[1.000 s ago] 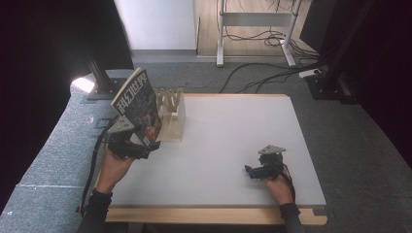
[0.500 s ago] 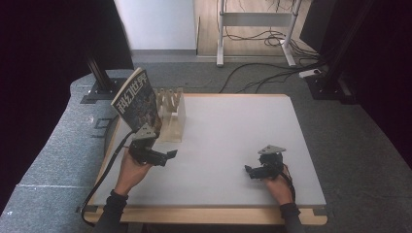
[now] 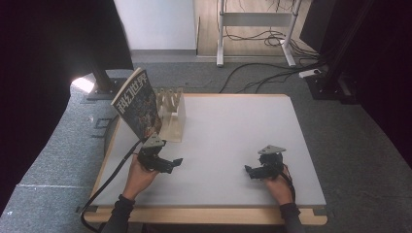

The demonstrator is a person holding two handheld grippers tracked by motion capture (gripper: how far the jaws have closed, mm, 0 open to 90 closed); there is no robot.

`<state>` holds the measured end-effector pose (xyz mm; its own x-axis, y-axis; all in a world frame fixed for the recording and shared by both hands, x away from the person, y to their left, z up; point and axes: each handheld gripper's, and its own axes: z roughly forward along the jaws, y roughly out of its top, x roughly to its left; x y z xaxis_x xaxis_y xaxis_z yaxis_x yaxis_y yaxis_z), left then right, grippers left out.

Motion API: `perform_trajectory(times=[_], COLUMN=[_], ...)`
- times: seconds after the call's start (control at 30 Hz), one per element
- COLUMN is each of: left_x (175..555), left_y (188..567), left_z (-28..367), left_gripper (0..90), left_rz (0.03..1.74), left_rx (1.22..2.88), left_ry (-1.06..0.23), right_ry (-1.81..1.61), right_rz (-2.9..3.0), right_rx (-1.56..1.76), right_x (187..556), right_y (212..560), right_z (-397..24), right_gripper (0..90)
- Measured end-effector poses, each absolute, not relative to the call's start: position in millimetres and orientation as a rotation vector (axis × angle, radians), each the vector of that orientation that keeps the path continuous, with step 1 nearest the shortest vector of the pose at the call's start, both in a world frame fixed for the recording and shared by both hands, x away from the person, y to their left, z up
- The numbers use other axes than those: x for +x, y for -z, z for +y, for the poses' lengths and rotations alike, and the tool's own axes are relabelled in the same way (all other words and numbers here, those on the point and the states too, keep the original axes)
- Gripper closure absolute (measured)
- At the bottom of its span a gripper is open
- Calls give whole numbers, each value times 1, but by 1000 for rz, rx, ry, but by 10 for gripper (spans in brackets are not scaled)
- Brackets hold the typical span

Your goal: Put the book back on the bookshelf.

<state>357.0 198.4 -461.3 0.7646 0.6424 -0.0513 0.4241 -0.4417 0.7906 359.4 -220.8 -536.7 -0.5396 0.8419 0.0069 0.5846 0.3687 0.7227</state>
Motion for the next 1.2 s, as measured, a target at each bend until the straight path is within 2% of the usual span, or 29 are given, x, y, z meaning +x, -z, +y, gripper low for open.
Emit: perform_trajectory(times=[0.47, 0.77, 0.97, 1.2], left_x=[356, 355, 355, 355], left_y=[503, 525, 529, 529], left_z=[201, 195, 185, 185], left_gripper=[0, 0, 0, 0], left_rz=[847, 860, 864, 876], left_rx=[2120, 2188, 2291, 2286], left_ry=[-288, -301, -330, -323], right_ry=[-975, -975, -975, -976], right_rz=[2271, 2271, 2271, 2271], right_rx=[1246, 1246, 1245, 1245], right_x=[359, 359, 359, 359], right_y=[537, 537, 537, 537], right_z=[-221, -221, -221, -221], right_gripper=[6, 6, 6, 5])
